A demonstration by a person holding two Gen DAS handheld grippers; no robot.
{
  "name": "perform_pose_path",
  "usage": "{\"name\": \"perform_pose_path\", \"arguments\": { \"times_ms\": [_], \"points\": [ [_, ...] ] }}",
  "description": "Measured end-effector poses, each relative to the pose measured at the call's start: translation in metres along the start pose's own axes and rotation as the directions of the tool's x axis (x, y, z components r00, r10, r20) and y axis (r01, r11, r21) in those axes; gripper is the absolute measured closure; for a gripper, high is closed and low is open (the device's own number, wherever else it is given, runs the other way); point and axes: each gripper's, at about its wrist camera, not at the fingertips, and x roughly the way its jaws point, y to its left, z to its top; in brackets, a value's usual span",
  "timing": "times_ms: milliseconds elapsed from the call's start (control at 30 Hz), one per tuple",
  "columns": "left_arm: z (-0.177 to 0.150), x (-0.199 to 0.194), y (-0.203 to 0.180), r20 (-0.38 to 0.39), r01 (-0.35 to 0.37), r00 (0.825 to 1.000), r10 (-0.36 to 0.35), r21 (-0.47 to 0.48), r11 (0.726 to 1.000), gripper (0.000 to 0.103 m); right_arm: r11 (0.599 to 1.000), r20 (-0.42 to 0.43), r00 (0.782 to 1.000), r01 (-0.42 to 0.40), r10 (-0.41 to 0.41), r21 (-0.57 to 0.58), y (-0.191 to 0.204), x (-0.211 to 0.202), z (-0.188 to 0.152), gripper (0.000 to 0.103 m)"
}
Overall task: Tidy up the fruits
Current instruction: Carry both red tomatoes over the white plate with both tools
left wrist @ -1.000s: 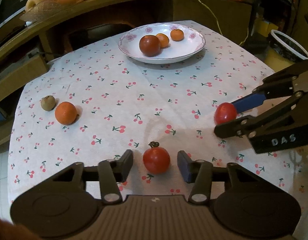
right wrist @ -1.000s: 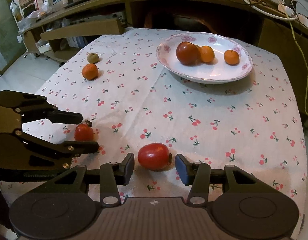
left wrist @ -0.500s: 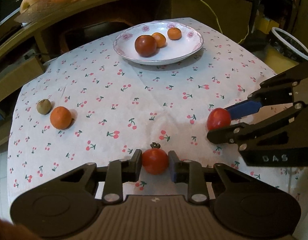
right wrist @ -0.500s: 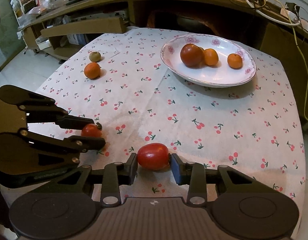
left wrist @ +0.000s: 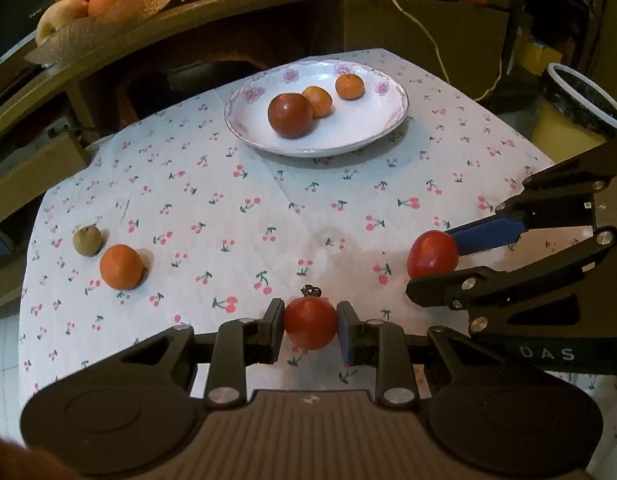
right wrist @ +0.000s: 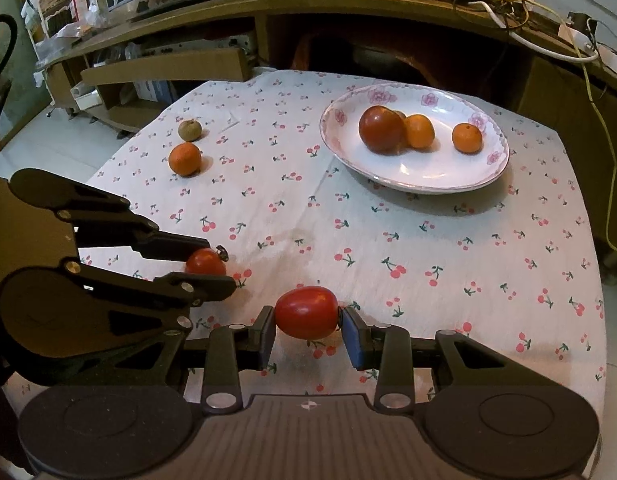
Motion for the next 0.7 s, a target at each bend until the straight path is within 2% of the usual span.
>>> {"name": "perform_pose_path", "arguments": {
  "times_ms": [700],
  "points": [
    [0.021, -0.003, 0.0, 0.047, -0.012, 0.999, 0.013, -0.007, 1.0, 0.07, 0.999, 0.036, 0.999, 0.011, -0.012, 0.035, -0.008, -0.007, 0.008, 0.066]
  ]
}}
